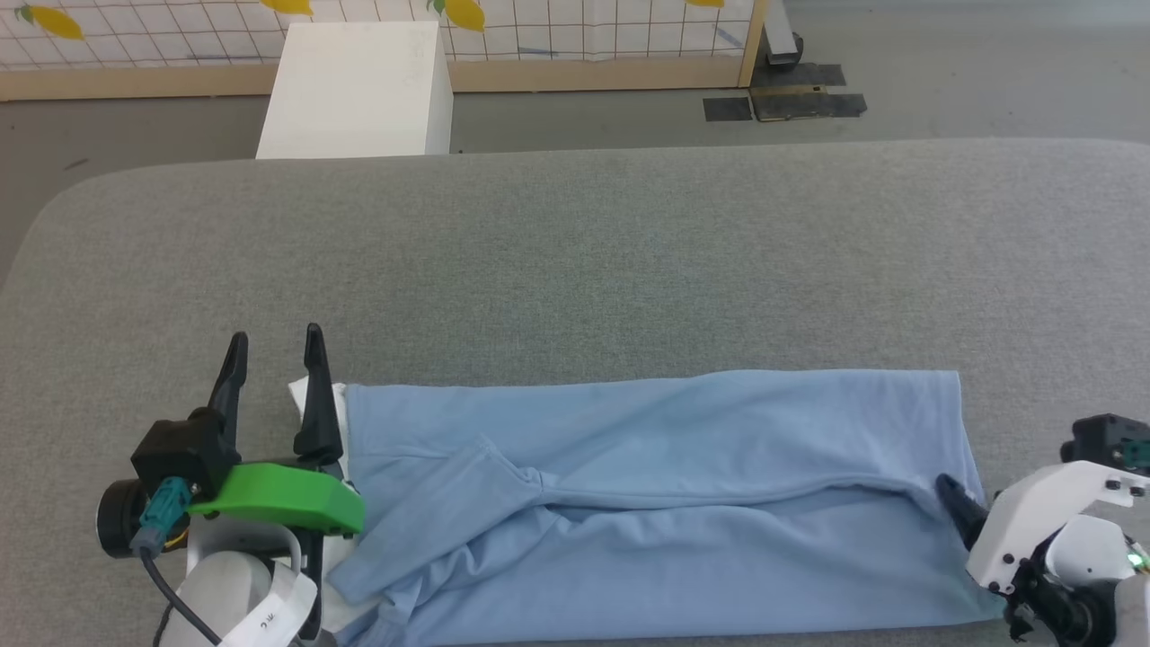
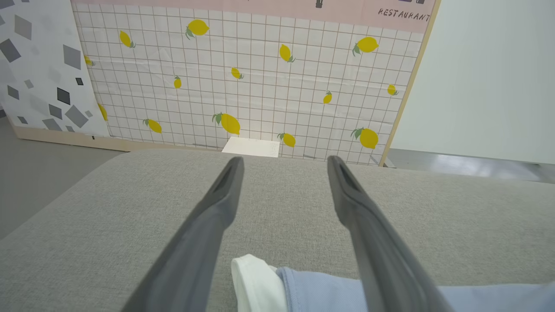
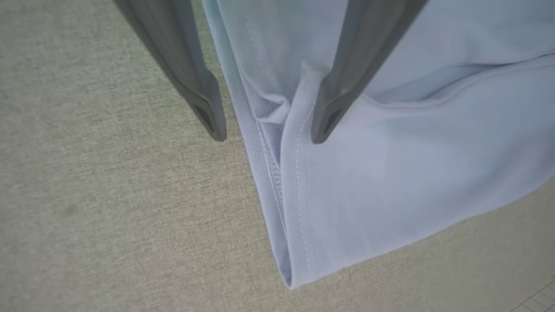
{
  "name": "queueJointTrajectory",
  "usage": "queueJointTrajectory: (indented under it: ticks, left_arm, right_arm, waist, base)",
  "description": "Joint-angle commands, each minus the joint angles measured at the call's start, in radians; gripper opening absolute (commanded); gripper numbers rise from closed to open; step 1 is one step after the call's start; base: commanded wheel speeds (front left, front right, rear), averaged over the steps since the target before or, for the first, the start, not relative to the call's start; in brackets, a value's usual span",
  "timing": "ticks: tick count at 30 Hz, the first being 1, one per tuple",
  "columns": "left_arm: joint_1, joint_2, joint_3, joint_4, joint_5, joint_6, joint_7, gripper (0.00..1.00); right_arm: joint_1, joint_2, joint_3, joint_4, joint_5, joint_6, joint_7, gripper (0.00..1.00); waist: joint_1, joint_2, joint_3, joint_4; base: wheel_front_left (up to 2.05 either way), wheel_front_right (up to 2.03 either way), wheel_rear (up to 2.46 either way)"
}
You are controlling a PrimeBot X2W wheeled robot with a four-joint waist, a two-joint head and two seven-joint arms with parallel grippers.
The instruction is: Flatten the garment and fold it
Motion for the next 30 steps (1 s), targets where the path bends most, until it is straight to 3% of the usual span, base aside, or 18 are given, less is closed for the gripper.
queueJointTrajectory:
  ticks: [1,9,10,11,13,14,22,30]
  left_arm:
    - [-0.014,-0.011,0.009,0.003,0.012,-0.011,-0.003,1.00]
    - [-0.012,-0.051,0.051,0.024,0.057,-0.060,-0.004,1.00]
    - [-0.011,-0.055,0.057,0.026,0.062,-0.064,-0.004,1.00]
    - [-0.011,-0.057,0.061,0.027,0.066,-0.067,-0.004,1.00]
    - [-0.009,-0.062,0.071,0.029,0.076,-0.074,-0.004,1.00]
    - [-0.009,-0.063,0.074,0.031,0.079,-0.077,-0.004,1.00]
    - [-0.013,-0.079,0.090,0.041,0.100,-0.099,-0.004,1.00]
    - [-0.021,-0.089,0.098,0.045,0.114,-0.112,-0.004,1.00]
  right_arm:
    - [-0.019,0.001,-0.001,0.022,-0.009,-0.002,0.022,1.00]
    - [-0.032,0.001,0.038,0.098,0.005,-0.002,0.189,1.00]
    - [-0.031,0.001,0.046,0.098,0.012,-0.002,0.209,0.88]
    - [-0.031,0.001,0.052,0.094,0.017,-0.002,0.220,0.67]
    - [-0.032,0.001,0.063,0.074,0.016,-0.002,0.221,0.09]
    - [-0.032,0.001,0.064,0.069,0.014,-0.002,0.219,0.00]
    - [-0.035,0.001,-0.007,0.044,-0.063,-0.002,0.158,0.00]
    - [-0.047,-0.001,-0.228,0.021,-0.268,-0.002,0.023,0.00]
  waist:
    - [0.0001,-0.0001,0.000,0.002]
    - [0.0001,-0.0001,0.000,0.012]
    - [0.0001,-0.0001,-0.001,0.012]
    - [0.0001,-0.0001,0.000,0.011]
    - [0.0001,-0.0001,0.000,0.008]
    - [0.0001,-0.0001,0.001,0.006]
    - [0.0001,-0.0001,0.002,0.001]
    - [0.0001,-0.0001,0.012,0.003]
  base:
    - [0.00,0.00,0.00]
    - [0.00,0.00,0.00]
    - [0.00,0.00,0.00]
    - [0.00,0.00,0.00]
    - [0.00,0.00,0.00]
    - [0.00,0.00,0.00]
    - [0.00,0.00,0.00]
    - [0.00,0.00,0.00]
